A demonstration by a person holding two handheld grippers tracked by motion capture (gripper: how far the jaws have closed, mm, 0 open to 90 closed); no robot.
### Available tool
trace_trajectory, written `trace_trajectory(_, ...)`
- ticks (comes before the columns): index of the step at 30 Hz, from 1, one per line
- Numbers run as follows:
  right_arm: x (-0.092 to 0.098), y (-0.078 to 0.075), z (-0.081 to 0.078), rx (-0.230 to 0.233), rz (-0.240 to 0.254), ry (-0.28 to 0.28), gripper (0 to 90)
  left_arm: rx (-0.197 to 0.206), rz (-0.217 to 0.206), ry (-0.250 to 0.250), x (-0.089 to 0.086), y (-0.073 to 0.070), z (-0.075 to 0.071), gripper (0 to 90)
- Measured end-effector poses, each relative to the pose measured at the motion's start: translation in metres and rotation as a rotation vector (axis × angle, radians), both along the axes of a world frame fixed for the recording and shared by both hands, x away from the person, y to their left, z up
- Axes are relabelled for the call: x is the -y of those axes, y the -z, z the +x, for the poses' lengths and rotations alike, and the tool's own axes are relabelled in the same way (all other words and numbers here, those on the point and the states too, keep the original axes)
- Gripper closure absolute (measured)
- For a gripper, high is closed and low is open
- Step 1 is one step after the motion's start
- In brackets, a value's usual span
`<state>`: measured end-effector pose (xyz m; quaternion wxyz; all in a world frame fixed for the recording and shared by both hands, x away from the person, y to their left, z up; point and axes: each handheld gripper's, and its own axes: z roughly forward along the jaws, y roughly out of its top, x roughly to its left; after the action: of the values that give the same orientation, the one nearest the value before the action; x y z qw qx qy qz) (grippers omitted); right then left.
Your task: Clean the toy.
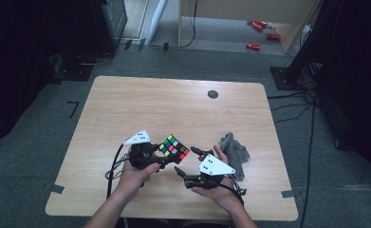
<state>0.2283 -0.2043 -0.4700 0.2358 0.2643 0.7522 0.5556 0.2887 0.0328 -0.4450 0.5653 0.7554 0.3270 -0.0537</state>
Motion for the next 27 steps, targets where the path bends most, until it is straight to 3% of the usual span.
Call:
trace_trajectory(8,-0.005,0.004,-0.002,0.036,-0.027,0.021,19.3,-0.056,-0.002,0.028,0.010,0.002,-0.002,34.4)
trace_trajectory(17,-0.008,0.007,-0.005,0.107,-0.067,0.088,34.4,-0.098,-0.018,0.043,0.011,0.005,0.001,32.0)
trace_trajectory(21,-0.005,0.008,-0.004,0.089,-0.063,0.083,34.6,-0.083,-0.022,0.070,0.010,0.005,0.001,27.4)
trace_trajectory(27,0.005,0.007,0.001,0.036,-0.050,0.114,34.7,0.005,-0.036,0.065,0.001,-0.003,0.000,21.5)
